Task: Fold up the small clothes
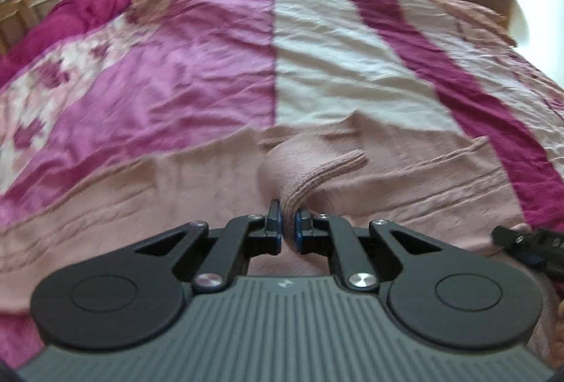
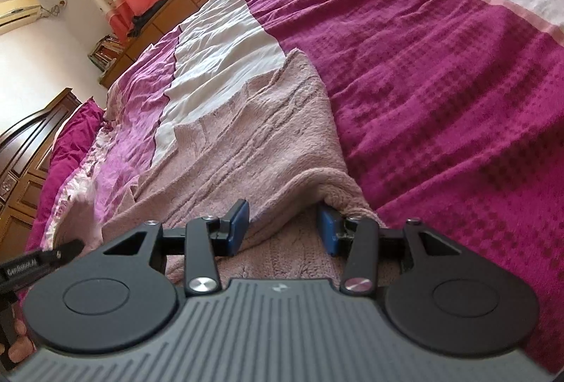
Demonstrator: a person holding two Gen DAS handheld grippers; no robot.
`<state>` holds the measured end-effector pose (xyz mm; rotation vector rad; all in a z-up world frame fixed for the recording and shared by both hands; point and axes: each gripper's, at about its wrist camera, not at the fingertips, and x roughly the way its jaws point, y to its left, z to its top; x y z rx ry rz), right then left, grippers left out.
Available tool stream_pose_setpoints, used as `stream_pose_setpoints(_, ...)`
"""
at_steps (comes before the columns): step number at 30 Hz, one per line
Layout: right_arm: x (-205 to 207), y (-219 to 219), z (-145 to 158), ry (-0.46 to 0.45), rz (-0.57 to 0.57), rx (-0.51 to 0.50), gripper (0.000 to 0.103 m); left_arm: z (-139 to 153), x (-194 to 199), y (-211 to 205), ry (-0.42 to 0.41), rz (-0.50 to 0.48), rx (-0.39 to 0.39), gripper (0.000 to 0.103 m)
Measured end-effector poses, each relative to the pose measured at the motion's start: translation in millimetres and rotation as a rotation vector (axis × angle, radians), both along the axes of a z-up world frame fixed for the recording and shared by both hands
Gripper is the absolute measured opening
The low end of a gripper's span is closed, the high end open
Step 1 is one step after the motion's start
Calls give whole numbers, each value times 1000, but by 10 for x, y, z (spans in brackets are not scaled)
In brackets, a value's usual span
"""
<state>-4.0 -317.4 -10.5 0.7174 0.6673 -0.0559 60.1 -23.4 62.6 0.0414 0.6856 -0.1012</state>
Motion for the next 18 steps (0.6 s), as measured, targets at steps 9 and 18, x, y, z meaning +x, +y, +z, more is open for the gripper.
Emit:
stream_pose_setpoints(9, 4, -1, -2, 1, 4, -6, 50, -211, -105, 300, 147, 61, 1, 22)
stream_pose_setpoints(18, 26, 8, 7, 11, 10, -23, 50, -130, -236, 626, 183, 135, -102, 51)
